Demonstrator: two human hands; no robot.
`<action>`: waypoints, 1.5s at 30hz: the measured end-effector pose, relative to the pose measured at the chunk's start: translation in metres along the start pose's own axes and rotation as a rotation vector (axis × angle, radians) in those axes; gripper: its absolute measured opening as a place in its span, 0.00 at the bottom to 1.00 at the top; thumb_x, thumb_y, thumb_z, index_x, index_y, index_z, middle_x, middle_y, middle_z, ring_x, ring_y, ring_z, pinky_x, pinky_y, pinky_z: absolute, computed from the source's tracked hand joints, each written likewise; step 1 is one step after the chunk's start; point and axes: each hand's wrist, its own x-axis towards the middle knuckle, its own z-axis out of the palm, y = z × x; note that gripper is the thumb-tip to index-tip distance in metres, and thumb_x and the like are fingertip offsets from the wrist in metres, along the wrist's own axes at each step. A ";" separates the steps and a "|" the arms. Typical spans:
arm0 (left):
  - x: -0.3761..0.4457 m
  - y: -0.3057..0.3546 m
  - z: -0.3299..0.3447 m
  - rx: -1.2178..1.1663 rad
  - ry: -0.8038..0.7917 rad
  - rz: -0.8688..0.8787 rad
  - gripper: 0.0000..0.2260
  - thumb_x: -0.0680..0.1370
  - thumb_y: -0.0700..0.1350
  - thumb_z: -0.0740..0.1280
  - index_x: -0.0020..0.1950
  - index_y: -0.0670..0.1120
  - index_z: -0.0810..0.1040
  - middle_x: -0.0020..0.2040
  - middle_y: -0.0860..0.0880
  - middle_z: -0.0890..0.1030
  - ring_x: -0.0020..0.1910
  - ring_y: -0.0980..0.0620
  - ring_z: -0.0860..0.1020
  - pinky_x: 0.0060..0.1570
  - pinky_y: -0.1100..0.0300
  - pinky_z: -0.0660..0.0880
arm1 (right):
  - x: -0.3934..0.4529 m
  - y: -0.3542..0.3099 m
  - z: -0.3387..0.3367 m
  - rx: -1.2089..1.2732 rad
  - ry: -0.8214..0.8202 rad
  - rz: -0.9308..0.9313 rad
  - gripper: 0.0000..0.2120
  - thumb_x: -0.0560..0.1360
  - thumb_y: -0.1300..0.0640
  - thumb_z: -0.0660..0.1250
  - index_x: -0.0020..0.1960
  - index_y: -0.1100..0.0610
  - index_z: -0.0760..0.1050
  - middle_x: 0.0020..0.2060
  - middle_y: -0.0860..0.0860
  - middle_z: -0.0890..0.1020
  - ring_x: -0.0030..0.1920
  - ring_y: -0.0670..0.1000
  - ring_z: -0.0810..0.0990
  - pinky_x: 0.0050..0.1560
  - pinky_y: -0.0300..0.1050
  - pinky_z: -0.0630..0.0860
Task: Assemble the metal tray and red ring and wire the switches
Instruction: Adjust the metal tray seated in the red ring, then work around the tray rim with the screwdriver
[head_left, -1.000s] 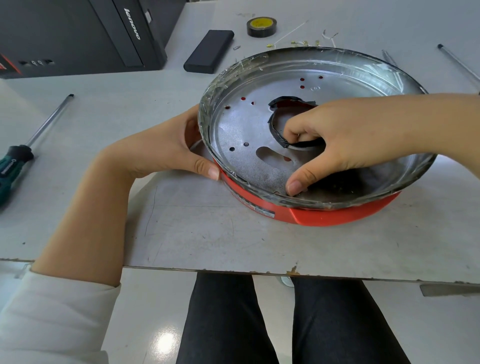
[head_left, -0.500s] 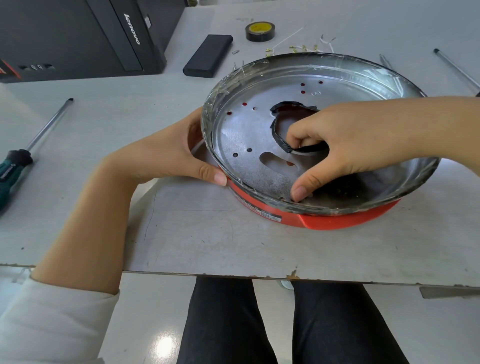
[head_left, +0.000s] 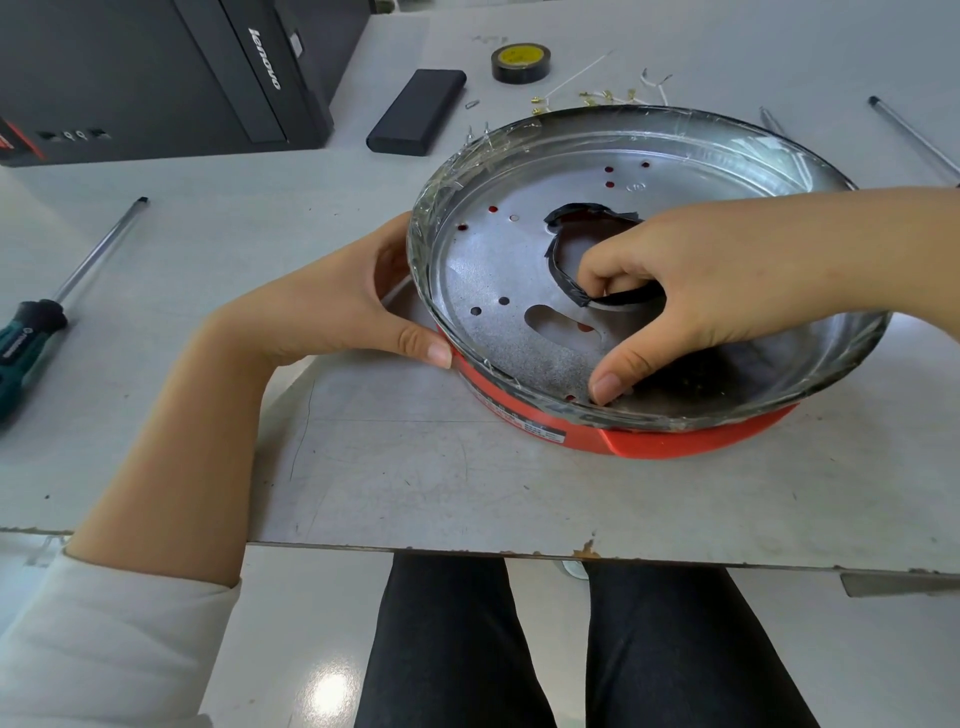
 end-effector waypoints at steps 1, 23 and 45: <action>0.000 0.000 0.000 -0.006 -0.003 -0.001 0.42 0.59 0.47 0.79 0.71 0.52 0.66 0.67 0.59 0.75 0.68 0.60 0.71 0.63 0.68 0.69 | 0.000 0.001 -0.001 0.004 0.001 0.006 0.34 0.48 0.18 0.61 0.41 0.41 0.68 0.31 0.41 0.77 0.35 0.45 0.75 0.38 0.50 0.74; -0.001 -0.002 -0.003 -0.099 -0.049 0.032 0.47 0.60 0.56 0.81 0.74 0.46 0.64 0.70 0.52 0.73 0.70 0.54 0.70 0.66 0.62 0.69 | -0.009 -0.002 -0.004 -0.098 0.185 0.093 0.35 0.50 0.20 0.60 0.50 0.41 0.72 0.42 0.39 0.78 0.45 0.41 0.76 0.47 0.44 0.75; 0.075 -0.002 -0.045 0.082 0.615 -0.177 0.05 0.79 0.43 0.66 0.53 0.52 0.78 0.52 0.53 0.83 0.43 0.54 0.82 0.49 0.58 0.78 | 0.008 0.151 0.005 0.451 0.975 0.400 0.05 0.77 0.55 0.66 0.43 0.55 0.78 0.33 0.46 0.78 0.35 0.41 0.73 0.36 0.39 0.65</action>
